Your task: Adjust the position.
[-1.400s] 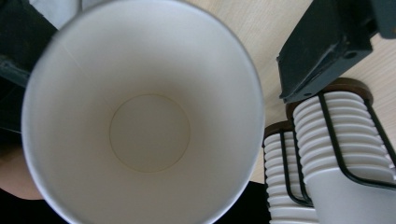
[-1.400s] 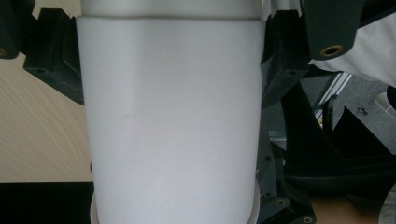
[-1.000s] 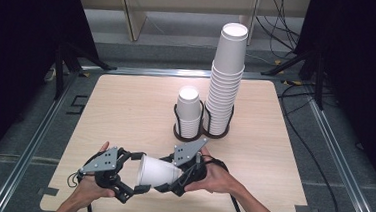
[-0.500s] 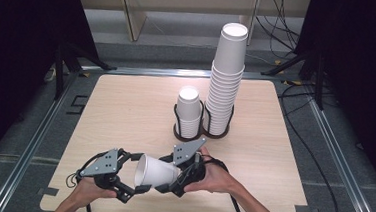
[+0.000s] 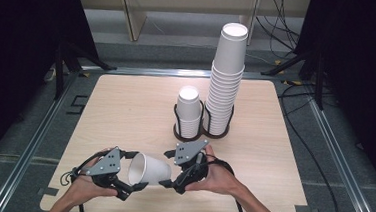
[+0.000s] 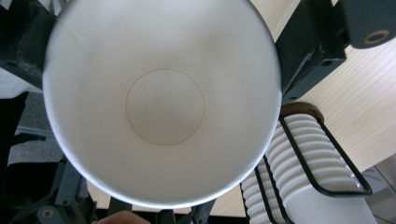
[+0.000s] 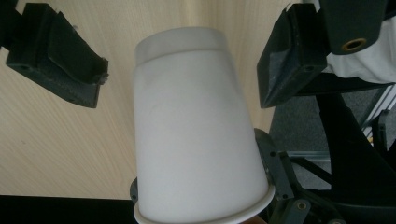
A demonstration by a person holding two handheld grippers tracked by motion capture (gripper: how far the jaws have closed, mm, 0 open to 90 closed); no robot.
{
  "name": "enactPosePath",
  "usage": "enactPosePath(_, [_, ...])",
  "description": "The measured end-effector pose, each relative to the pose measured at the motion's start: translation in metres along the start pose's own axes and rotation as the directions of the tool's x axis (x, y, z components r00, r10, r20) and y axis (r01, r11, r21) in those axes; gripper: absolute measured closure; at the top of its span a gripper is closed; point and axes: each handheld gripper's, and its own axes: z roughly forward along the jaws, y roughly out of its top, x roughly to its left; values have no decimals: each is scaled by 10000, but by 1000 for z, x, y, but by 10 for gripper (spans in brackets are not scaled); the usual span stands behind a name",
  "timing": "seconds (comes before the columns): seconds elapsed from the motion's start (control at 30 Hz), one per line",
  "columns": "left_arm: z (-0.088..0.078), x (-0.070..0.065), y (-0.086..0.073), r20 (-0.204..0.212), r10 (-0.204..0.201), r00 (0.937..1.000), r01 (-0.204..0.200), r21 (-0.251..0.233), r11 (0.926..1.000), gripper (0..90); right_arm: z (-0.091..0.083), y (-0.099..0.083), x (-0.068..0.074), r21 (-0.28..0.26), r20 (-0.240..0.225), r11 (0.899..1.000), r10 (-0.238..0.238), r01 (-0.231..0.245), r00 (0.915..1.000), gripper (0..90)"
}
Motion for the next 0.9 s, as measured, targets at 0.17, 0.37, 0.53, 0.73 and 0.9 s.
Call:
enactPosePath(0.17, [2, -3, 5, -116, 311, 9994, -306, 428, 9986, 88, 9, 1, 3, 264, -89, 9995, -162, 164, 9998, 154])
enactPosePath(0.37, [4, -7, 8, 2, 549, 9985, -548, 738, 9958, 89, 17, 3, 7, 464, -222, 9983, -338, 348, 9992, 155])
enactPosePath(0.53, [4, -8, 10, 78, 781, 9969, -784, 1036, 9915, 90, 22, 5, 9, 658, -329, 9964, -522, 543, 9981, 158])
enactPosePath(0.73, [7, -11, 11, 217, 802, 9965, -819, 991, 9917, 90, 27, 6, 10, 946, -327, 9919, -821, 848, 9961, 163])
enactPosePath(0.9, [6, -12, 11, 205, 788, 9967, -804, 974, 9920, 90, 30, 5, 11, 1018, -490, 9913, -782, 829, 9957, 170])
